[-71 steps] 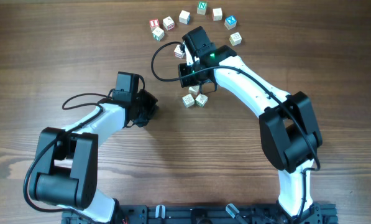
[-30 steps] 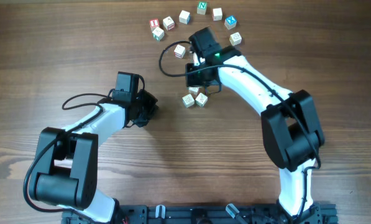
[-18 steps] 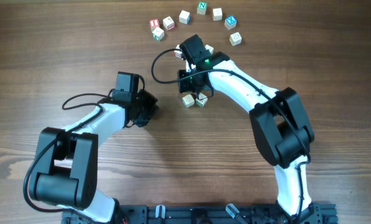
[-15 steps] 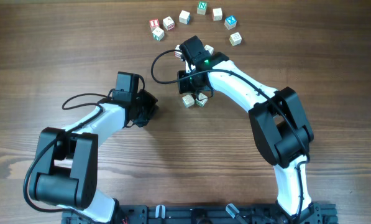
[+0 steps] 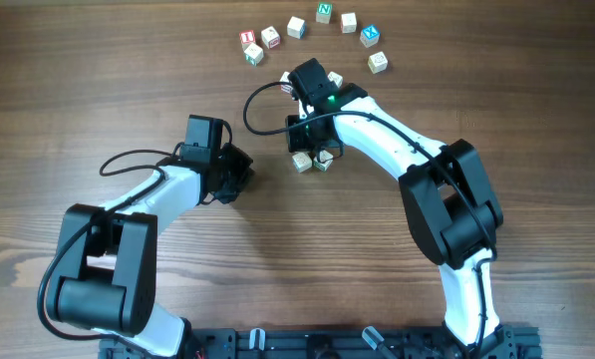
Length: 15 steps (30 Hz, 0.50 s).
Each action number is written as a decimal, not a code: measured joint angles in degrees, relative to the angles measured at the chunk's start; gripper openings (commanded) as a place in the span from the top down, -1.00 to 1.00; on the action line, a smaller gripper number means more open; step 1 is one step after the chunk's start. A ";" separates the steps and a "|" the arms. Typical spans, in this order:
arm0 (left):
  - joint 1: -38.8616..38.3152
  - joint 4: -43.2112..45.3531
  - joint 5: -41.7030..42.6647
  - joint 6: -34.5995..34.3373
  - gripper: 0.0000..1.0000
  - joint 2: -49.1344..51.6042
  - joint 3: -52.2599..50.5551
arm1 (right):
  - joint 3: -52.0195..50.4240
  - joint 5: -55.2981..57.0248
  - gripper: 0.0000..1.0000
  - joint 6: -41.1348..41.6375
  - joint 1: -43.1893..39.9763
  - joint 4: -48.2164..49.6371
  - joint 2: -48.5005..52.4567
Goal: Form a circle
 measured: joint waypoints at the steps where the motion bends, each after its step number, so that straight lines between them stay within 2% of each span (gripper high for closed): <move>1: 0.00 0.00 0.00 -0.02 0.91 0.00 0.00 | 0.00 0.00 0.91 -0.02 0.00 0.02 0.00; 15: 0.00 0.00 0.00 0.00 0.91 0.00 0.00 | 0.00 1.49 0.91 -0.46 0.00 -0.61 0.00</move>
